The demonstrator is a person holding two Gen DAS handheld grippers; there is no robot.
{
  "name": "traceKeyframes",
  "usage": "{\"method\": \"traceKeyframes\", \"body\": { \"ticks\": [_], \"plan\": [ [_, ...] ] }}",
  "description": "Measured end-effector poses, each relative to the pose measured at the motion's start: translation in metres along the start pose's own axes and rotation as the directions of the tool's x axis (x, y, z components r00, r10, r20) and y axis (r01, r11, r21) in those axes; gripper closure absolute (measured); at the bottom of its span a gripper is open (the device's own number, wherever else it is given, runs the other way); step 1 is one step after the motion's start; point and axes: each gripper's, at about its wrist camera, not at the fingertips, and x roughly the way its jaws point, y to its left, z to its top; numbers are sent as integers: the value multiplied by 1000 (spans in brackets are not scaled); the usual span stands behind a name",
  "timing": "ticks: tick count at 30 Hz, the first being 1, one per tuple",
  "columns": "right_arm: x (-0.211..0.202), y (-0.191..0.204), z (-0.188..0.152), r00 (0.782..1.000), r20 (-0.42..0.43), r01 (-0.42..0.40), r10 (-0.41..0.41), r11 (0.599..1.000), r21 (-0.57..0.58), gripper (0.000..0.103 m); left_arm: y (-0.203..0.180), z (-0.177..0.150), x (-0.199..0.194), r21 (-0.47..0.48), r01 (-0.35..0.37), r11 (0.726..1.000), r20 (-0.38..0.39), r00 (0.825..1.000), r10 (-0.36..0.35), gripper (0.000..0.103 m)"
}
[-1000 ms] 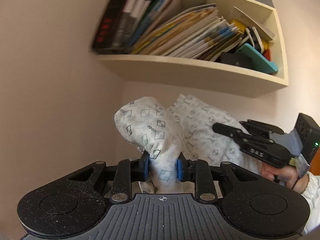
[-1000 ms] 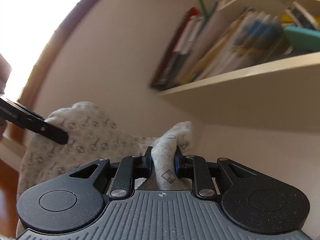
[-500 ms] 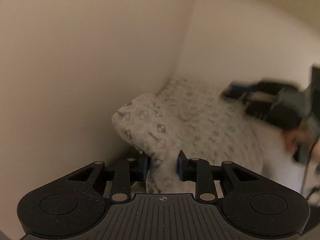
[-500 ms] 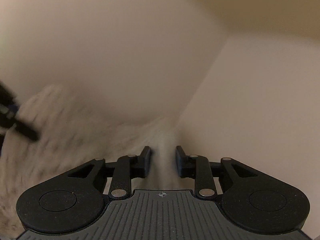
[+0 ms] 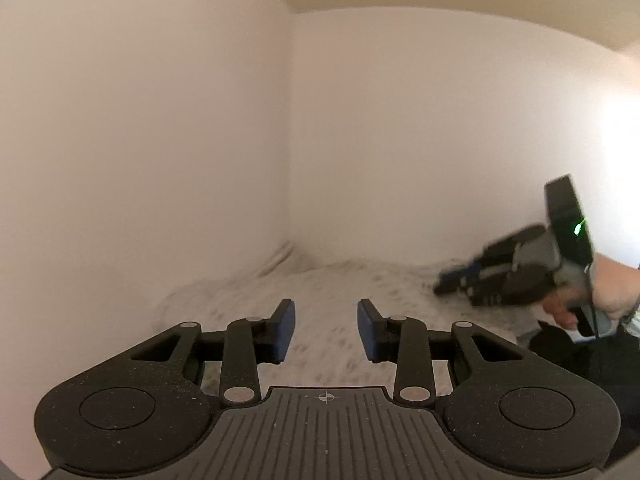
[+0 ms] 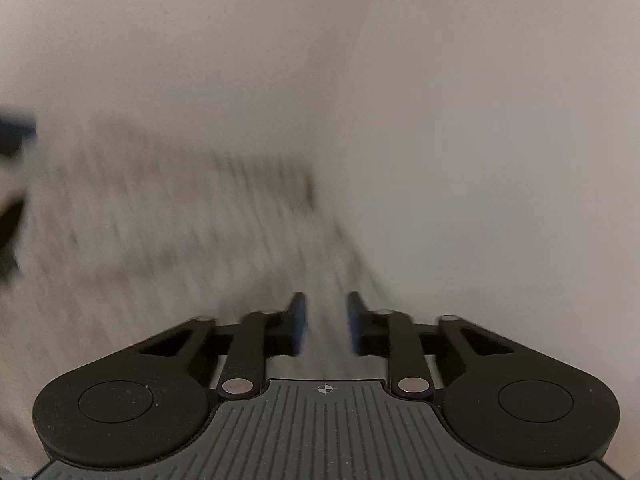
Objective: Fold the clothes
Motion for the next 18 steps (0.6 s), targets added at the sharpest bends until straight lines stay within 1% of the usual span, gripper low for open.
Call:
{"method": "traceKeyframes", "body": {
  "ticks": [2, 3, 5, 7, 9, 11, 12, 13, 14, 15, 16, 17, 18],
  "plan": [
    [2, -7, -25, 999, -33, 8, -9, 1000, -3, 91, 0, 6, 18, 42, -9, 999, -18, 1000, 10, 65],
    [1, -10, -33, 999, -37, 11, -11, 1000, 9, 91, 4, 6, 26, 43, -20, 999, -33, 999, 22, 65],
    [-6, -12, -41, 999, -29, 17, -16, 999, 36, 91, 13, 7, 39, 42, -44, 998, -65, 997, 47, 66],
    [-8, -8, -42, 999, -30, 28, -28, 1000, 1, 92, 20, 4, 46, 41, -51, 998, -85, 995, 54, 66],
    [-6, -10, -39, 999, -33, 20, -20, 1000, 1, 92, 27, 1, 51, 20, -65, 998, -104, 992, 67, 66],
    [-5, -12, -36, 999, -35, 12, -12, 1000, 0, 92, 40, -4, 69, -2, -65, 998, -182, 981, 64, 68],
    [-5, -12, -34, 999, -37, 8, -8, 1000, 6, 91, 41, -9, 75, 1, -67, 998, -223, 973, 66, 69],
    [-9, -11, -28, 1000, -24, 7, -7, 1000, 8, 91, 41, -16, 78, 13, -63, 998, -259, 964, 64, 69],
    [-16, -10, -20, 1000, -1, 9, -9, 1000, 4, 91, 41, -21, 80, -2, -62, 998, -275, 960, 59, 69],
    [-23, -8, -12, 999, 39, -12, 11, 1000, 25, 91, 42, -27, 82, -19, -62, 998, -288, 956, 54, 69],
    [-31, -6, -4, 995, 92, -53, 47, 997, 62, 90, 41, -32, 83, -33, -64, 997, -294, 954, 52, 69],
    [-37, -1, 4, 986, 136, -106, 93, 990, 89, 90, 34, -36, 85, -25, -70, 997, -289, 955, 60, 70],
    [-40, 8, 10, 977, 161, -160, 143, 983, 95, 90, 29, -34, 86, -22, -80, 997, -290, 955, 70, 70]
  ]
}}
